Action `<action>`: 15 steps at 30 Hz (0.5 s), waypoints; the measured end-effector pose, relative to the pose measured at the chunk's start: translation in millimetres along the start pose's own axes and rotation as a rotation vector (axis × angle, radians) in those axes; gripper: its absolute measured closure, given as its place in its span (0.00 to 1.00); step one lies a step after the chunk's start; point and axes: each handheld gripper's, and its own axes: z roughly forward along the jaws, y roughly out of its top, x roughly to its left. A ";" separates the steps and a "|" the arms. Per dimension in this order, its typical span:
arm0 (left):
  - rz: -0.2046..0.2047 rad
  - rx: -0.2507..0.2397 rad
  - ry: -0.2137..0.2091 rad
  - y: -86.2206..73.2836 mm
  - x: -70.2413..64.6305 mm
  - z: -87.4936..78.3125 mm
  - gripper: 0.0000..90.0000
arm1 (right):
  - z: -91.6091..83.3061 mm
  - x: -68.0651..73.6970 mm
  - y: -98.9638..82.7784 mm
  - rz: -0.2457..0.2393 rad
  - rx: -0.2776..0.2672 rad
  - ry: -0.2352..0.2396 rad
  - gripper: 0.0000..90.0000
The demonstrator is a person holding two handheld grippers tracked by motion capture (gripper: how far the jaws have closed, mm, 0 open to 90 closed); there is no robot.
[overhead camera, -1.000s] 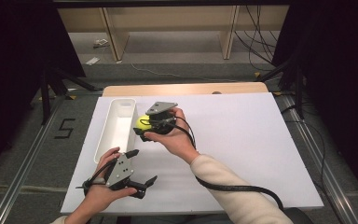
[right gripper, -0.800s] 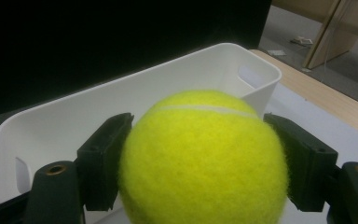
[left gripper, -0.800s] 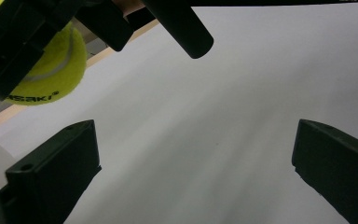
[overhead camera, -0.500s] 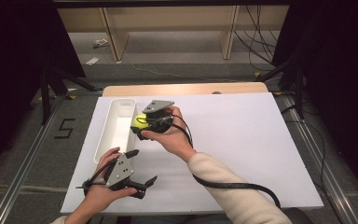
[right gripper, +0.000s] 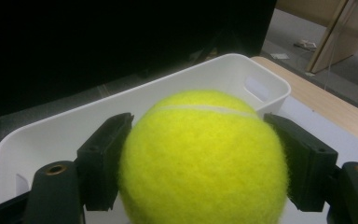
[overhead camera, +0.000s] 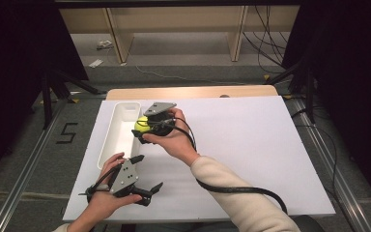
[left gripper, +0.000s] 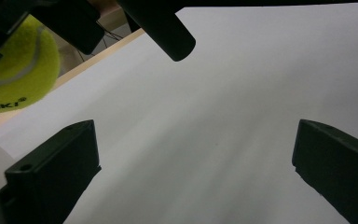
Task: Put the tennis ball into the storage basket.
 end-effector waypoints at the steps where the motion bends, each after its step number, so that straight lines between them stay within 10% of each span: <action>1: 0.000 0.000 0.000 0.0 0.0 0.0 0.00 | 0.3 0.2 0.8 0.002 0.001 0.001 0.30; 15: -0.001 0.000 0.001 0.1 0.0 -0.3 0.00 | 4.9 3.3 5.1 -0.002 -0.005 0.008 0.30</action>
